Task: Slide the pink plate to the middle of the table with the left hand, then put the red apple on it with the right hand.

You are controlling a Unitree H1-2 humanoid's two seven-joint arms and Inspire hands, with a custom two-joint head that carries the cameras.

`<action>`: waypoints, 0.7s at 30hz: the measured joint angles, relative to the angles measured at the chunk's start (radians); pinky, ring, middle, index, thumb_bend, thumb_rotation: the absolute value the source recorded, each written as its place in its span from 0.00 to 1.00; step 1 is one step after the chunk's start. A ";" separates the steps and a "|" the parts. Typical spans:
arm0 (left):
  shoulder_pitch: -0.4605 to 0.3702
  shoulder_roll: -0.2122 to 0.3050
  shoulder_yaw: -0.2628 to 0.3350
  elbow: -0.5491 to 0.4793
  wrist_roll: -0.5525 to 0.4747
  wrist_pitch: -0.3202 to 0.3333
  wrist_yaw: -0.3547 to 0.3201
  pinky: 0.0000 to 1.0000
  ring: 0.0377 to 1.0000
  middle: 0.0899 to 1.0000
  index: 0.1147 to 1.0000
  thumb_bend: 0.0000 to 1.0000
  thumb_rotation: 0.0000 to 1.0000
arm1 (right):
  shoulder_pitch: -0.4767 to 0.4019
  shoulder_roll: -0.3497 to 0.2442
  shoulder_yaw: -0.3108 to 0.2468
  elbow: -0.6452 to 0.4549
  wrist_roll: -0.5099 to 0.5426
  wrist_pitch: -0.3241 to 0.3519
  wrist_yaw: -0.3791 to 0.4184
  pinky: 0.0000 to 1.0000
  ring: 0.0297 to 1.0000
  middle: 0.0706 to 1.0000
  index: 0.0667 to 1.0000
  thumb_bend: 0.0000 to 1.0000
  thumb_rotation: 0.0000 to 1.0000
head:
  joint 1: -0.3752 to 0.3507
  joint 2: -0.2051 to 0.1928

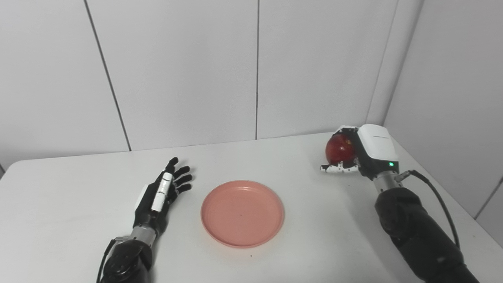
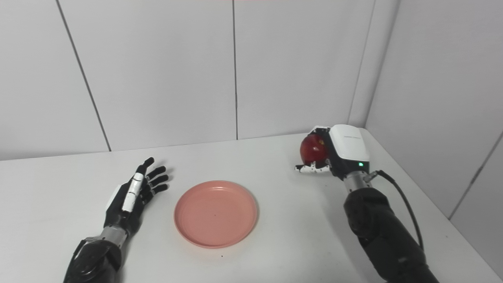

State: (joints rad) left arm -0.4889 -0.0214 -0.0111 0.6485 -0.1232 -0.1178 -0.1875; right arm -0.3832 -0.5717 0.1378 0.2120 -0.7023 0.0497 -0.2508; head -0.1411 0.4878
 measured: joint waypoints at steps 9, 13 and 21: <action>-0.018 -0.050 -0.003 0.031 0.002 -0.016 0.029 0.85 0.82 0.85 0.89 0.80 0.80 | 0.000 -0.021 -0.019 -0.017 0.023 -0.050 0.024 0.24 0.29 0.35 0.45 0.49 0.17 | 0.089 -0.006; -0.025 -0.072 0.009 0.044 -0.001 -0.020 0.037 0.85 0.82 0.83 0.88 0.80 0.79 | 0.000 -0.021 -0.020 -0.021 0.024 -0.074 0.038 0.23 0.28 0.34 0.45 0.49 0.17 | 0.144 -0.003; -0.051 -0.103 0.006 0.096 0.016 -0.052 0.070 0.80 0.78 0.80 0.85 0.81 0.80 | 0.000 -0.023 -0.029 -0.004 0.055 -0.150 0.041 0.23 0.27 0.34 0.45 0.50 0.17 | 0.225 -0.002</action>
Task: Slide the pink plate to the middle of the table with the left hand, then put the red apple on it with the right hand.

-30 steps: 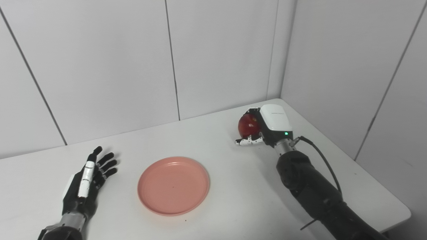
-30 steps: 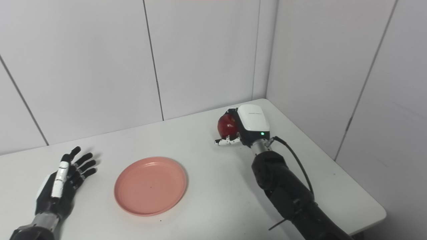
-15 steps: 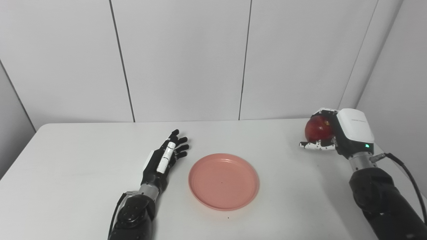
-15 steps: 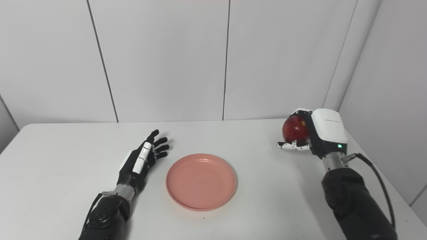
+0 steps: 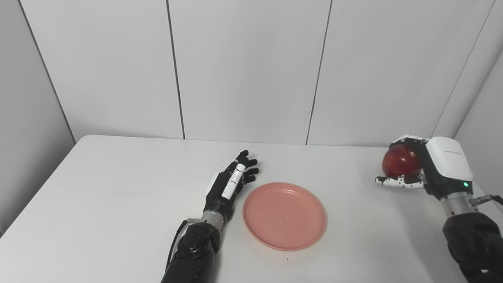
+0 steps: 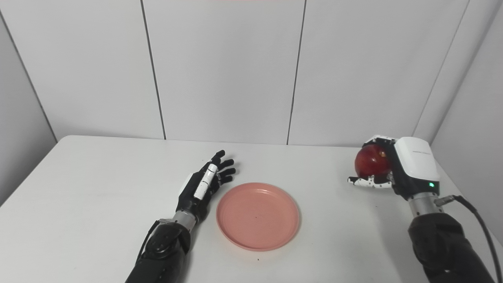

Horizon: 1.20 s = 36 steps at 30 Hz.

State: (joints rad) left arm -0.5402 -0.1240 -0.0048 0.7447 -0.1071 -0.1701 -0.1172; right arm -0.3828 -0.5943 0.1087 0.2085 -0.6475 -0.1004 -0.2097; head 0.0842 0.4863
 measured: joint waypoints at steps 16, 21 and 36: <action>-0.026 -0.008 -0.014 0.052 0.031 -0.032 0.032 0.77 0.76 0.79 0.85 0.82 0.79 | -0.018 0.005 -0.016 0.003 0.015 -0.038 0.041 0.23 0.28 0.36 0.45 0.50 0.17 | 0.019 -0.002; -0.025 -0.007 -0.010 0.049 0.029 -0.032 0.031 0.77 0.76 0.79 0.85 0.81 0.79 | -0.030 0.020 -0.010 -0.057 0.009 -0.038 0.072 0.24 0.29 0.37 0.45 0.50 0.17 | -0.006 -0.002; -0.018 0.004 0.017 0.032 -0.007 -0.011 -0.030 0.82 0.80 0.82 0.86 0.84 0.77 | -0.084 0.123 0.020 -0.215 -0.078 -0.003 0.199 0.23 0.28 0.36 0.45 0.50 0.17 | -0.099 -0.005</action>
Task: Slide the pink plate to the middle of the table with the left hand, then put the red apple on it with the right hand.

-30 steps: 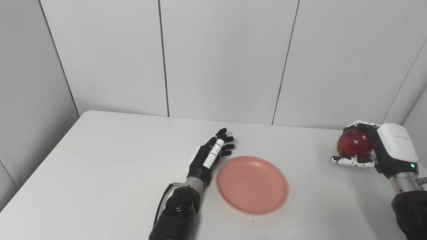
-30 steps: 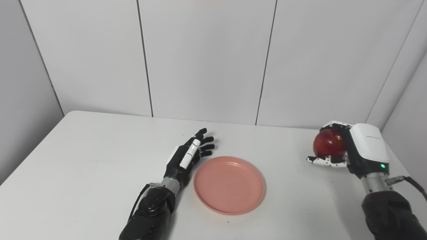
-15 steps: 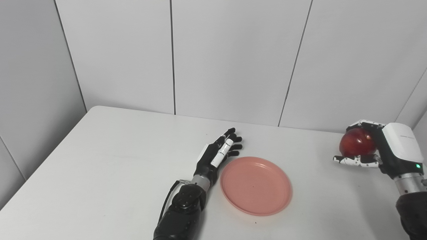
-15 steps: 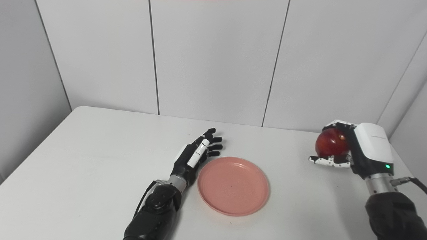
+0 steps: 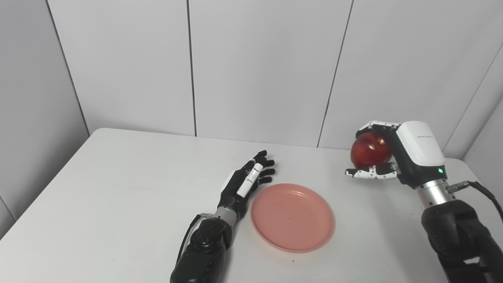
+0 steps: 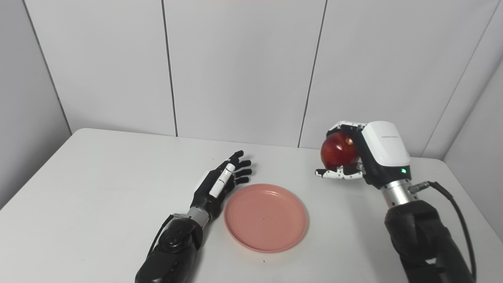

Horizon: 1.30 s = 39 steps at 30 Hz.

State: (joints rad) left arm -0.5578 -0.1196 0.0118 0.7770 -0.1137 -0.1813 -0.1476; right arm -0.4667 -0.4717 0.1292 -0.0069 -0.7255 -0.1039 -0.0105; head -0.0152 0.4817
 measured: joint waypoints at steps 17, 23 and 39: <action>0.013 0.004 0.009 -0.028 -0.021 0.024 -0.029 0.85 0.82 0.84 0.88 0.82 0.76 | 0.000 0.053 0.014 -0.034 -0.032 0.016 0.086 0.24 0.30 0.39 0.45 0.50 0.17 | -0.018 -0.003; 0.014 0.004 0.009 -0.031 -0.021 0.026 -0.030 0.85 0.82 0.84 0.89 0.81 0.76 | -0.003 0.073 0.025 -0.041 -0.039 0.016 0.101 0.23 0.29 0.38 0.45 0.50 0.17 | -0.026 -0.002; 0.020 0.006 0.007 -0.042 -0.020 0.031 -0.032 0.83 0.82 0.83 0.88 0.82 0.78 | -0.004 0.138 0.083 -0.050 -0.068 0.015 0.105 0.24 0.31 0.40 0.45 0.50 0.18 | -0.035 -0.003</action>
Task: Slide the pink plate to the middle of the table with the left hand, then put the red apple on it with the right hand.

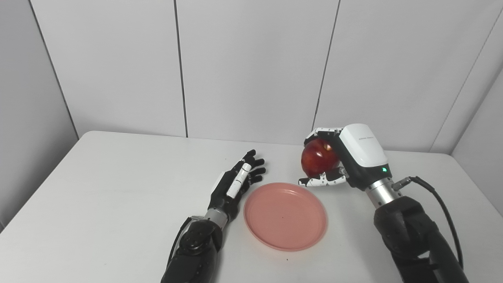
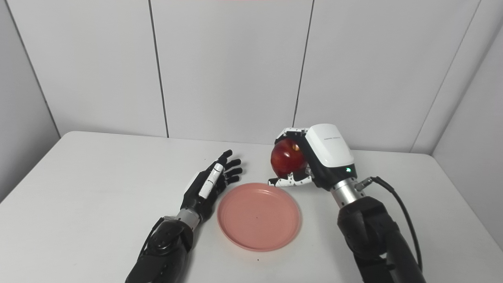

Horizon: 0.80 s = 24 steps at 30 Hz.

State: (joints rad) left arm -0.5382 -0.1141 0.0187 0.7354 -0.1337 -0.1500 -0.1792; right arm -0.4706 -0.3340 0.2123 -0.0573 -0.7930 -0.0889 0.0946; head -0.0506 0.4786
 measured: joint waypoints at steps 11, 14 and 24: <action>0.006 0.003 -0.004 -0.010 0.004 0.004 0.000 0.82 0.81 0.82 0.87 0.80 0.80 | -0.014 0.050 0.054 0.018 -0.019 0.000 0.006 0.23 0.29 0.37 0.45 0.50 0.18 | -0.002 0.000; 0.006 0.004 -0.006 -0.011 0.006 0.005 0.000 0.81 0.81 0.81 0.87 0.79 0.80 | -0.014 0.065 0.068 0.028 -0.023 -0.001 0.001 0.23 0.29 0.38 0.45 0.50 0.18 | -0.002 0.002; 0.007 0.012 -0.012 -0.013 0.011 0.004 0.000 0.81 0.80 0.82 0.87 0.78 0.81 | -0.013 0.071 0.107 0.068 -0.055 -0.004 -0.006 0.23 0.29 0.38 0.45 0.49 0.18 | -0.003 0.003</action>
State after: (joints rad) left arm -0.5311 -0.1016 0.0069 0.7228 -0.1230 -0.1455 -0.1793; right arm -0.4839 -0.2628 0.3191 0.0108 -0.8476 -0.0925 0.0888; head -0.0537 0.4817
